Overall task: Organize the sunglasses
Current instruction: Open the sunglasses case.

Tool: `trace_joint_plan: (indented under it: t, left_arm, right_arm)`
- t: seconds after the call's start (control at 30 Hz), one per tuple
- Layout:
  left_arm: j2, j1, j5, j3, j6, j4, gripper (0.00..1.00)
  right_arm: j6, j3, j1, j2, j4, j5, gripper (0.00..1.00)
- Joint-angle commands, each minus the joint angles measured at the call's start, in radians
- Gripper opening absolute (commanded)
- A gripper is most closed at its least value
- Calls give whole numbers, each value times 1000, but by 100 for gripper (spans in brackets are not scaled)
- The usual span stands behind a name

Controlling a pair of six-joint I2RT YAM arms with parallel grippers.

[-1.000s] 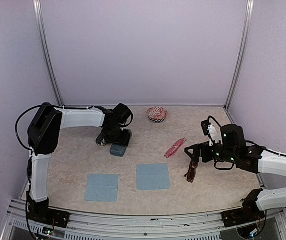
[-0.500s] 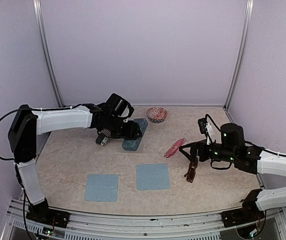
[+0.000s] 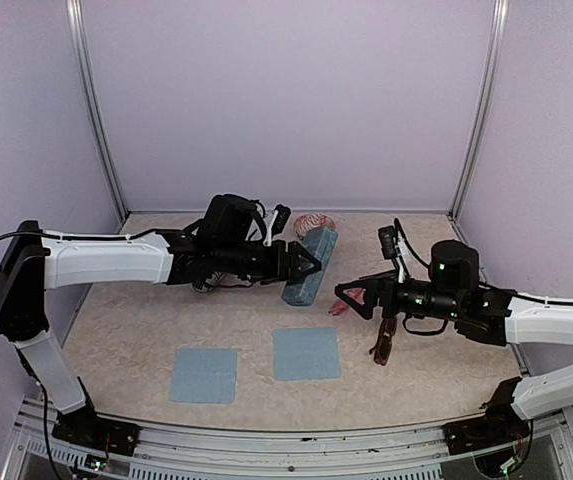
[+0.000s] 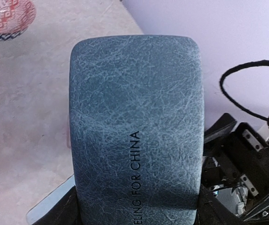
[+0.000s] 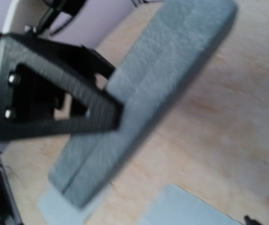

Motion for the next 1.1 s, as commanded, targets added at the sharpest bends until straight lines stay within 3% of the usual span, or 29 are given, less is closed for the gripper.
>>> trace_joint_plan:
  t: [0.0,1.07]
  left_arm:
    - [-58,-22,71,-38,-65,230,0]
    - [-106,-53,231,-170,-198,546,0]
  right_arm:
    - [42,55,26,34,110,-34,98]
    - [140,11,52,51,156,79,92]
